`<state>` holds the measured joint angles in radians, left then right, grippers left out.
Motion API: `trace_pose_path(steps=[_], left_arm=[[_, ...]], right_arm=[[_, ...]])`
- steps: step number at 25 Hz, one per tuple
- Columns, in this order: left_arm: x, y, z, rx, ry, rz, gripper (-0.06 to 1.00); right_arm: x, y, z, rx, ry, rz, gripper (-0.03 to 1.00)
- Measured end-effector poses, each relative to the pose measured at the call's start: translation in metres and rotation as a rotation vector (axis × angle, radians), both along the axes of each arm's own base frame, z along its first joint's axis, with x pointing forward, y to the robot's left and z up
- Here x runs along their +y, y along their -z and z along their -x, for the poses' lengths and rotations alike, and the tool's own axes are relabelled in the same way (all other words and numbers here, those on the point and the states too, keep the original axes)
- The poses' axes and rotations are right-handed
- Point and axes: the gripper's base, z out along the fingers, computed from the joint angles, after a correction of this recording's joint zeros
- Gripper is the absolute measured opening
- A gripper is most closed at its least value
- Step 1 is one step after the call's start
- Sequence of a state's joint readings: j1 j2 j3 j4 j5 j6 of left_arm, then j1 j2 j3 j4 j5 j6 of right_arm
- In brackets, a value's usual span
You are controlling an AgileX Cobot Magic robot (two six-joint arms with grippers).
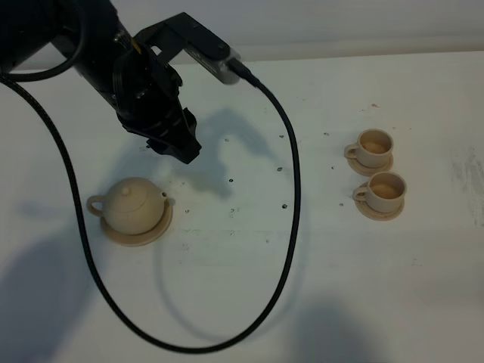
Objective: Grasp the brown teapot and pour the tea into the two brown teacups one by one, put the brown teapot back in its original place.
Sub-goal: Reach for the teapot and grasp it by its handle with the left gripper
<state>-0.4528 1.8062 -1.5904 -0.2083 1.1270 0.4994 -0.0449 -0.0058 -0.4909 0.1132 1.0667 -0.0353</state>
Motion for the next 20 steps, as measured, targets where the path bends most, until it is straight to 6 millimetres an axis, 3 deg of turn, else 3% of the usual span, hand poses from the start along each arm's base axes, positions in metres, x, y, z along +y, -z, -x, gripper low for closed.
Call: trace_pose_path(steps=[5,11,16,20], left_arm=[[-0.011,0.001,0.013,-0.019,0.135,-0.152,0.44],[-0.016,0.001,0.016,-0.043,0.181,-0.190,0.44],[-0.014,0.001,0.015,-0.066,0.245,-0.221,0.44],[0.000,0.015,0.017,-0.039,0.289,-0.295,0.43]], right_arm=[[0.000,0.000,0.000,0.000,0.000,0.000,0.54],[0.000,0.000,0.000,0.000,0.000,0.000,0.54],[0.000,0.000,0.000,0.000,0.000,0.000,0.54],[0.000,0.000,0.000,0.000,0.000,0.000,0.54]])
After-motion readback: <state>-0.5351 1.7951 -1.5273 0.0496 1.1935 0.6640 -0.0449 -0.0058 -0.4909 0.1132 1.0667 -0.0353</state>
